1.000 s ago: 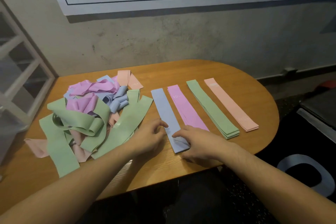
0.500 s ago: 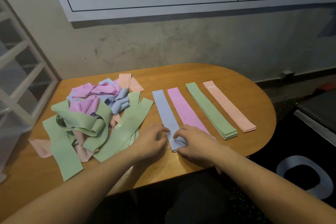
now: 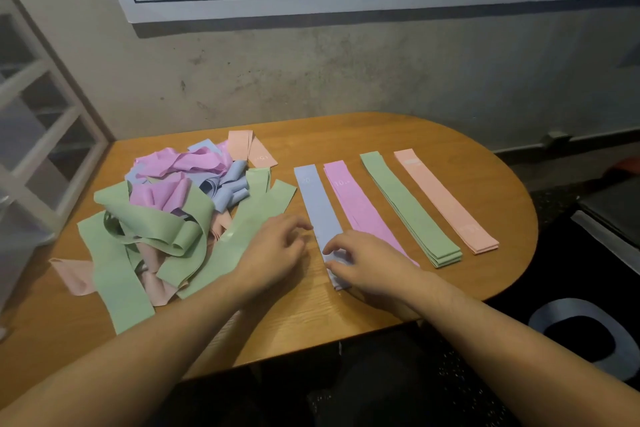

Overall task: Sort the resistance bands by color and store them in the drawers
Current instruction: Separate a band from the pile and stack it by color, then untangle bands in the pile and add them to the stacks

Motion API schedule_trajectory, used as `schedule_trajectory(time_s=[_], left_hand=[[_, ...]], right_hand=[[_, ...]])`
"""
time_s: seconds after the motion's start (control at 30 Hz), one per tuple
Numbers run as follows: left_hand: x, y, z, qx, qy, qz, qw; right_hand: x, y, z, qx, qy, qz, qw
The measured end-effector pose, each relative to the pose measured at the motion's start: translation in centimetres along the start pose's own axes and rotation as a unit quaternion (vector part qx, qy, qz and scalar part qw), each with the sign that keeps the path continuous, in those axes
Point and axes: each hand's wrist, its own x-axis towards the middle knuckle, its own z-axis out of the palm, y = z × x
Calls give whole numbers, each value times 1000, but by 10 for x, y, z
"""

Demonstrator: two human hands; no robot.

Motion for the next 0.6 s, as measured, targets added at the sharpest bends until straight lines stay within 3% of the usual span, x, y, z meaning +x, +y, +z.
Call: schedule_trajectory(time_s=[0.17, 0.3, 0.6], left_hand=[[12, -20, -19, 41, 61, -14, 997], [15, -47, -28, 151, 51, -43, 986], [14, -67, -20, 173, 57, -51, 982]], right_hand=[[15, -5, 3, 13, 6, -4, 1000], [30, -8, 7, -11, 30, -3, 999], [61, -21, 4, 28, 31, -24, 999]])
